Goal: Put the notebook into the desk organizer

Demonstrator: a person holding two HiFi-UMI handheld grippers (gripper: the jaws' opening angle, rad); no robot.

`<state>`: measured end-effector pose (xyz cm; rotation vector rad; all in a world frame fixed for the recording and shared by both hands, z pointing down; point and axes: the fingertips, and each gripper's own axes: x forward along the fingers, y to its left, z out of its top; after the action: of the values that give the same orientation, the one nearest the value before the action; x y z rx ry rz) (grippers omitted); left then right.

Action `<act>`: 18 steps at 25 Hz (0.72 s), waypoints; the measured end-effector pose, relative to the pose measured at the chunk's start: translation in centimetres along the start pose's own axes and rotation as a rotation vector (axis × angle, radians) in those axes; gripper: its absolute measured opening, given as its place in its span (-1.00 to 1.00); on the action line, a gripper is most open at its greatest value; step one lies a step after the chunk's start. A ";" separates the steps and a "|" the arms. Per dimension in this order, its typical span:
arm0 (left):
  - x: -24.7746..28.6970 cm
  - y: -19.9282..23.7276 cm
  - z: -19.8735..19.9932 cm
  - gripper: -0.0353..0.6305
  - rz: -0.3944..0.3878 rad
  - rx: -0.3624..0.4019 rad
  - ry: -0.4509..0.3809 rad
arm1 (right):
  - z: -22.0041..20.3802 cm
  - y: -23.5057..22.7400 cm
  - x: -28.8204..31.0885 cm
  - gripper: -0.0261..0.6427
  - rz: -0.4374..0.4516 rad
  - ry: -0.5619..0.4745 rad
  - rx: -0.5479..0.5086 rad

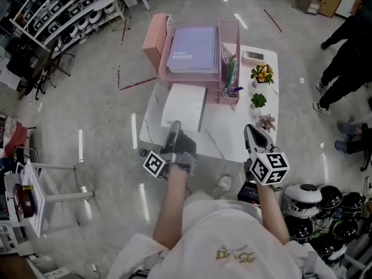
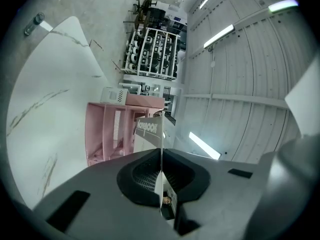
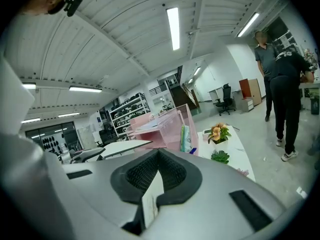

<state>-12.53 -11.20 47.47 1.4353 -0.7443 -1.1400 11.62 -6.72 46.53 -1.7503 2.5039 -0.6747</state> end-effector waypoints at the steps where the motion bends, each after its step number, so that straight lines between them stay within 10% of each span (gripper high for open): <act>1: 0.3 0.1 0.0 -0.82 -0.001 0.000 -0.003 | 0.1 -0.3 0.2 -0.90 0.001 0.001 0.000; 18: 4.3 3.1 0.2 -0.82 0.031 -0.018 -0.014 | 1.5 -2.9 3.4 -0.90 0.005 0.022 -0.011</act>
<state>-10.83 -15.86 49.51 1.3974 -0.7622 -1.1313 13.32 -11.13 46.95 -1.7485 2.5301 -0.6848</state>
